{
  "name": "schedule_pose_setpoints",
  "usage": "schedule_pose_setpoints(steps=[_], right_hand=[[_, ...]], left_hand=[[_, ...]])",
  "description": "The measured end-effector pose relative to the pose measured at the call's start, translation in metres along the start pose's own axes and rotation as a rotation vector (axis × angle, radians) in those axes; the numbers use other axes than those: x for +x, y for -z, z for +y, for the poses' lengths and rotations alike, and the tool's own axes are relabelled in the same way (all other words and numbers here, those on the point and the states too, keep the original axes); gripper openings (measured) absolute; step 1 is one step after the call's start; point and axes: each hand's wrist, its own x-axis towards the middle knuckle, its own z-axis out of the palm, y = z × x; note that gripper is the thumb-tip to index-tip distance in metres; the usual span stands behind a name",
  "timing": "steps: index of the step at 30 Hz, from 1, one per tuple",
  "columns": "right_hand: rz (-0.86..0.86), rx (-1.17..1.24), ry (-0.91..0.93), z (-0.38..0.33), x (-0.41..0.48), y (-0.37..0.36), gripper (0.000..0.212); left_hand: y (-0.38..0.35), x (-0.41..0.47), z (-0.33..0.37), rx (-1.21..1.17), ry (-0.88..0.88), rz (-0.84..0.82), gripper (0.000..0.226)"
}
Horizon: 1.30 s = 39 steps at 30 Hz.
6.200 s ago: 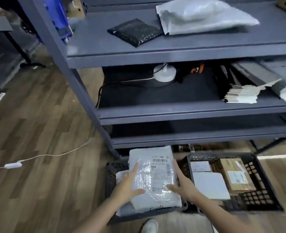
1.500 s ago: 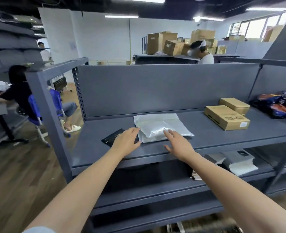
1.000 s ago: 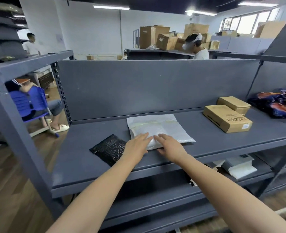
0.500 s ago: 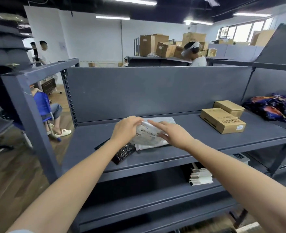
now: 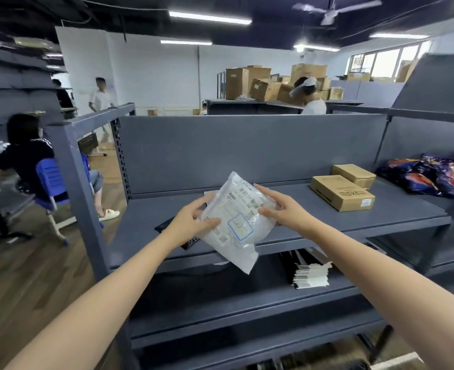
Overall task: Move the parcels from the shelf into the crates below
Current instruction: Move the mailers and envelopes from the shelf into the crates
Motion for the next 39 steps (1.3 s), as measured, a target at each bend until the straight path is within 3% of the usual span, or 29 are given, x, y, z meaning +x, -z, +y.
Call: schedule_pose_setpoints(steps=[3,6,9,11,15,20,29,39], right_hand=[[0.109,0.008,0.004,0.003,-0.011,-0.005,0.063],[0.251,0.109,-0.044,0.007,-0.020,-0.020,0.081],[0.215,0.125,-0.050,0.009,-0.030,-0.046,0.084],[0.177,0.121,-0.033,0.010,-0.035,-0.064,0.081],[0.132,0.065,-0.022,0.018,-0.035,-0.088,0.083],[0.030,-0.007,-0.036,0.032,-0.037,-0.115,0.083],[-0.179,-0.054,-0.187,0.105,-0.059,-0.198,0.084],[-0.341,-0.064,-0.411,0.224,-0.118,-0.275,0.085]], left_hand=[[-0.009,-0.012,0.002,-0.002,-0.008,-0.023,0.065],[-0.023,-0.025,-0.003,-0.102,-0.016,0.140,0.064],[-0.037,-0.037,-0.008,-0.241,-0.040,0.298,0.065],[-0.042,-0.045,-0.010,-0.265,-0.059,0.312,0.065],[-0.038,-0.059,-0.029,-0.214,0.006,0.262,0.069],[-0.023,-0.088,-0.051,0.063,0.114,0.214,0.075],[-0.031,-0.148,-0.140,0.310,0.340,0.116,0.080],[-0.098,-0.224,-0.259,0.323,0.591,-0.016,0.088]])
